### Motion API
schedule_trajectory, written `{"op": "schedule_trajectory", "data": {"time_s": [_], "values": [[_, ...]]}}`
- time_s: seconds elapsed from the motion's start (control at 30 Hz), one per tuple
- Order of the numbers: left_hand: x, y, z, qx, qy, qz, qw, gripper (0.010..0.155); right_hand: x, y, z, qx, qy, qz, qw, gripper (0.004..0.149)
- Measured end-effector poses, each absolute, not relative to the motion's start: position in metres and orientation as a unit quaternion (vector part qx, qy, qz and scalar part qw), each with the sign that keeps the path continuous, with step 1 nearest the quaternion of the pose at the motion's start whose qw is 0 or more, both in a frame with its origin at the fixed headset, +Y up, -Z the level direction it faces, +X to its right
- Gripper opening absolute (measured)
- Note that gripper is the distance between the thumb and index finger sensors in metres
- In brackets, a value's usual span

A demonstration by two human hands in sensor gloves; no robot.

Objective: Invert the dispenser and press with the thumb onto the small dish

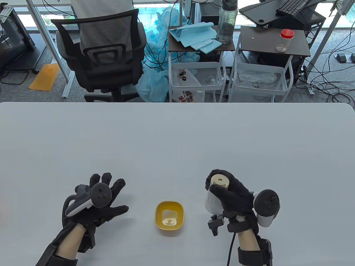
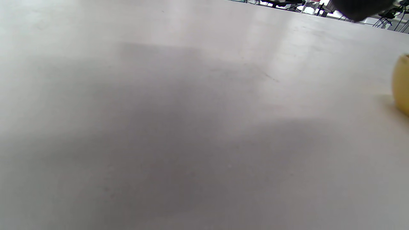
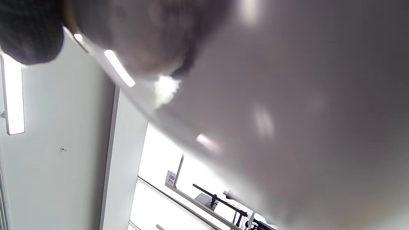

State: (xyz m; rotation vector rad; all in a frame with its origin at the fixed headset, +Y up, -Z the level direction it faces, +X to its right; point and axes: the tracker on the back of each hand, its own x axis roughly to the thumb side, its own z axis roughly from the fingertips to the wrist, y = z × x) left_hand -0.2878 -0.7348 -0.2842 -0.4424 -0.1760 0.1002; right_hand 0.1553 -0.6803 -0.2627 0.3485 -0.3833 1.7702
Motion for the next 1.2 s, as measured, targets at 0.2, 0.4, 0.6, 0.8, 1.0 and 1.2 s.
{"op": "schedule_trajectory", "data": {"time_s": [0.2, 0.4, 0.6, 0.8, 1.0, 1.2], "values": [[-0.288, -0.736, -0.284, -0.223, -0.087, 0.049, 0.97, 0.086, 0.146, -0.689, -0.264, 0.156, -0.159, 0.783, 0.581, 0.08], [-0.288, -0.736, -0.283, -0.226, -0.085, 0.049, 0.969, 0.086, 0.142, -0.702, -0.267, 0.156, -0.162, 0.81, 0.542, 0.08], [-0.289, -0.736, -0.283, -0.225, -0.083, 0.05, 0.969, 0.086, 0.14, -0.726, -0.276, 0.146, -0.129, 0.831, 0.521, 0.08], [-0.289, -0.735, -0.284, -0.222, -0.083, 0.052, 0.97, 0.086, 0.141, -0.745, -0.282, 0.134, -0.092, 0.843, 0.513, 0.079], [-0.29, -0.735, -0.284, -0.224, -0.082, 0.051, 0.97, 0.086, 0.143, -0.755, -0.285, 0.125, -0.071, 0.853, 0.502, 0.08], [-0.29, -0.735, -0.284, -0.225, -0.082, 0.05, 0.97, 0.086, 0.141, -0.759, -0.286, 0.125, -0.06, 0.86, 0.492, 0.08]]}}
